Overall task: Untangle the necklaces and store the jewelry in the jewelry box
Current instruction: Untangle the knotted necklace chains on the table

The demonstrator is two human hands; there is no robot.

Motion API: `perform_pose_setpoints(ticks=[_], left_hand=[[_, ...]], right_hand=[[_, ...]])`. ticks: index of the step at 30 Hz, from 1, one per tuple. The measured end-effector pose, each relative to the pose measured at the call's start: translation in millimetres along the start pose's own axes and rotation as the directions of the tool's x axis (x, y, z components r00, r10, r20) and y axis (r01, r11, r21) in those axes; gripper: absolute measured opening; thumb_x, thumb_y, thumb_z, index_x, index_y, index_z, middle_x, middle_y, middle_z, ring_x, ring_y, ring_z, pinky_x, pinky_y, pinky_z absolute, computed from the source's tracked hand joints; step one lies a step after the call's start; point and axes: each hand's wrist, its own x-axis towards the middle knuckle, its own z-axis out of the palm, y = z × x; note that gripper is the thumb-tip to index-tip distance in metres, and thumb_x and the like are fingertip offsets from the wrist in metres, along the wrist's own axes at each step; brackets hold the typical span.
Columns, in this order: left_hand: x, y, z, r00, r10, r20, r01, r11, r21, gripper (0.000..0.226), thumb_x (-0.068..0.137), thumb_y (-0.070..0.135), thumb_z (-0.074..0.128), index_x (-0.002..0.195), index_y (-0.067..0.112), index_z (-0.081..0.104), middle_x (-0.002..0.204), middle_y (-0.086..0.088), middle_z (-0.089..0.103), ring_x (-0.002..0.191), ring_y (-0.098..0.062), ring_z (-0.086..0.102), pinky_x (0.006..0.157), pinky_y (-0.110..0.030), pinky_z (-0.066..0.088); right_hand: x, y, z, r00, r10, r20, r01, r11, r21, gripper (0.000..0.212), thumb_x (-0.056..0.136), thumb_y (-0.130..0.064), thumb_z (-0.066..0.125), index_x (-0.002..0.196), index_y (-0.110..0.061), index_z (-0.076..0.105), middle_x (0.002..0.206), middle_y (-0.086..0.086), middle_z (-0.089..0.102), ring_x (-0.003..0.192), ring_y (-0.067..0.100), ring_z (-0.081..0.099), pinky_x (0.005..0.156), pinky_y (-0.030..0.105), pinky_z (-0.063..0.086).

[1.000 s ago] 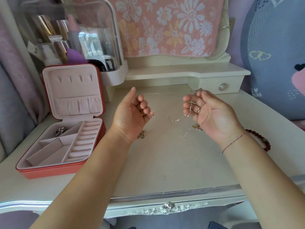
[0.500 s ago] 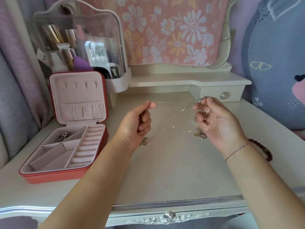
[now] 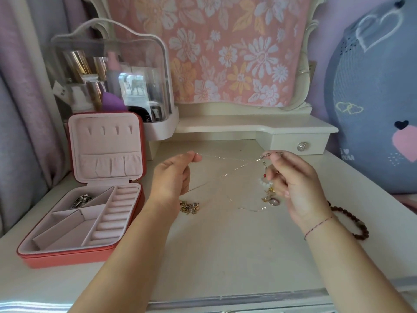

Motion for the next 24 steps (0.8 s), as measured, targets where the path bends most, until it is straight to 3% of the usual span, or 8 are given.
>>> perform_pose_setpoints(ticks=[4,7,9,13,16,18,22,24], left_hand=[[-0.9,2.7,-1.1,0.993,0.083,-0.078,-0.078,0.994,0.073,0.025,0.094,0.020,0.058,0.072,0.015,0.069,0.046,0.006,0.026,0.039,-0.008,0.018,0.038,-0.017,0.018],[-1.5,3.8,-1.3,0.990,0.103,-0.100,-0.095,0.992,0.084,0.026,0.094,0.019,0.058,0.071,0.016,0.069,0.045,0.008,0.026,0.040,-0.008,0.018,0.038,-0.018,0.019],[-2.3,4.2,-0.4,0.988,0.111,-0.110,-0.100,0.989,0.105,0.027,0.093,0.019,0.058,0.069,0.015,0.069,0.045,0.009,0.026,0.040,-0.008,0.019,0.038,-0.018,0.020],[-4.0,6.2,0.3,0.990,0.097,-0.103,-0.087,0.992,0.095,0.031,0.094,0.019,0.058,0.064,0.014,0.064,0.046,0.007,0.028,0.040,-0.009,0.021,0.039,-0.018,0.020],[-4.8,7.3,1.6,0.997,0.053,-0.063,-0.047,0.995,0.093,0.039,0.095,0.021,0.057,0.058,0.013,0.050,0.047,0.003,0.030,0.041,-0.013,0.024,0.042,-0.022,0.021],[-6.6,6.8,4.0,1.000,0.028,-0.012,-0.025,0.984,0.174,0.043,0.096,0.025,0.056,0.055,0.012,0.047,0.046,0.001,0.038,0.041,-0.016,0.032,0.045,-0.024,0.028],[-10.0,-0.6,8.6,0.997,-0.001,0.083,-0.029,0.936,0.351,0.051,0.095,0.033,0.058,0.048,0.012,0.059,0.058,-0.011,0.061,0.053,-0.024,0.055,0.058,-0.031,0.046],[-10.6,-4.8,10.3,0.993,0.032,0.111,-0.074,0.917,0.392,0.042,0.093,0.032,0.061,0.056,0.015,0.070,0.069,-0.003,0.070,0.067,-0.018,0.062,0.071,-0.030,0.050]], right_hand=[[-3.9,2.9,1.8,0.988,-0.144,-0.057,0.126,0.962,-0.241,0.013,0.093,-0.024,0.061,0.084,-0.023,0.071,0.057,-0.003,0.047,0.058,0.017,0.045,0.046,0.026,0.037],[-4.9,1.4,3.7,0.973,-0.222,-0.069,0.193,0.935,-0.298,0.013,0.092,-0.021,0.062,0.081,-0.021,0.070,0.055,-0.003,0.045,0.056,0.009,0.041,0.049,0.018,0.036],[-4.9,1.7,3.7,0.972,-0.226,-0.069,0.195,0.931,-0.308,0.013,0.091,-0.021,0.063,0.081,-0.021,0.070,0.055,-0.004,0.045,0.054,0.010,0.040,0.050,0.020,0.037],[-5.3,1.9,3.1,0.986,-0.154,-0.072,0.134,0.965,-0.226,0.012,0.092,-0.021,0.061,0.085,-0.018,0.071,0.059,-0.005,0.048,0.056,0.010,0.044,0.049,0.027,0.040],[-4.4,-2.0,3.4,0.995,-0.102,-0.018,0.101,0.993,-0.056,0.015,0.095,-0.016,0.055,0.088,-0.015,0.068,0.065,-0.004,0.063,0.062,0.010,0.054,0.062,0.023,0.043],[-2.8,-3.0,2.3,0.997,-0.072,0.033,0.071,0.997,0.033,0.016,0.096,-0.016,0.051,0.089,-0.014,0.066,0.072,0.001,0.069,0.066,0.016,0.060,0.069,0.030,0.040],[-3.0,-4.0,1.9,0.994,-0.066,0.087,0.060,0.996,0.066,0.015,0.094,-0.019,0.052,0.090,-0.015,0.065,0.085,0.006,0.074,0.077,0.018,0.064,0.070,0.030,0.039],[-3.9,-5.7,3.4,0.992,-0.059,0.112,0.049,0.995,0.086,0.015,0.088,-0.025,0.054,0.090,-0.016,0.065,0.089,0.006,0.074,0.081,0.018,0.064,0.071,0.027,0.041]])
